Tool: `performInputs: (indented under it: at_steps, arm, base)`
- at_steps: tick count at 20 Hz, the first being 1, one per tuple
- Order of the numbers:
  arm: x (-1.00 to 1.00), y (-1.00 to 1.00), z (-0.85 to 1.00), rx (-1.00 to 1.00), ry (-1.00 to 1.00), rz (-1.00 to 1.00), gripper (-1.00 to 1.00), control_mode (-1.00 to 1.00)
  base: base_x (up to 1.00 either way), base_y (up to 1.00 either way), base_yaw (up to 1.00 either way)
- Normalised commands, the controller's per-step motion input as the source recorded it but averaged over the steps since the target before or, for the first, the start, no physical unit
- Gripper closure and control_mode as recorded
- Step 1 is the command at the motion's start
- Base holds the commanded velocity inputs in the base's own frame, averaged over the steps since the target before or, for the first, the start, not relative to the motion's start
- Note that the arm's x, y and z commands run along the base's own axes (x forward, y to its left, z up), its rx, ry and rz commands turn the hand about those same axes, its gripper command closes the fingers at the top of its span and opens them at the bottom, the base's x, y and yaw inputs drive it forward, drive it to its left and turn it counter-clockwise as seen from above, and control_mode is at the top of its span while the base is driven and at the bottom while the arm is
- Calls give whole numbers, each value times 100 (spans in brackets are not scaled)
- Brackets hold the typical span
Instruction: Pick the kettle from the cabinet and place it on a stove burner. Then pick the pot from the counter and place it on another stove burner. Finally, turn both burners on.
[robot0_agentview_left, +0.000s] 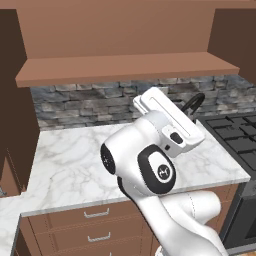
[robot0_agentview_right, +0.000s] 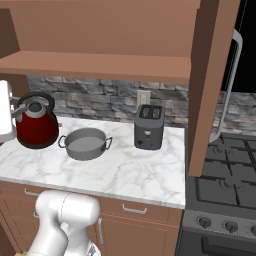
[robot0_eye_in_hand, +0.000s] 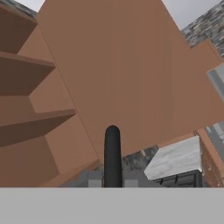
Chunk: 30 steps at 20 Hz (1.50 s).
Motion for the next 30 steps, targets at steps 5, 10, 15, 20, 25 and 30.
performInputs:
  at_steps: [5, 10, 15, 20, 25, 30]
  arm:
    - [-1, 0, 0, 0, 0, 0, 100, -100]
    - [-12, -2, 0, 0, 0, 0, 100, -100]
    - [-6, -1, 0, 0, 0, 0, 100, -100]
    - [0, 0, 0, 0, 0, 0, 100, 100]
    - [0, 0, 0, 0, 0, 0, 100, 100]
    - [0, 0, 0, 0, 0, 0, 100, 100]
  base:
    - [0, 0, 0]
    - [0, 0, 0]
    - [0, 0, 0]
    - [-27, -4, -3]
    - [-58, -20, -8]
    - [-58, -26, -8]
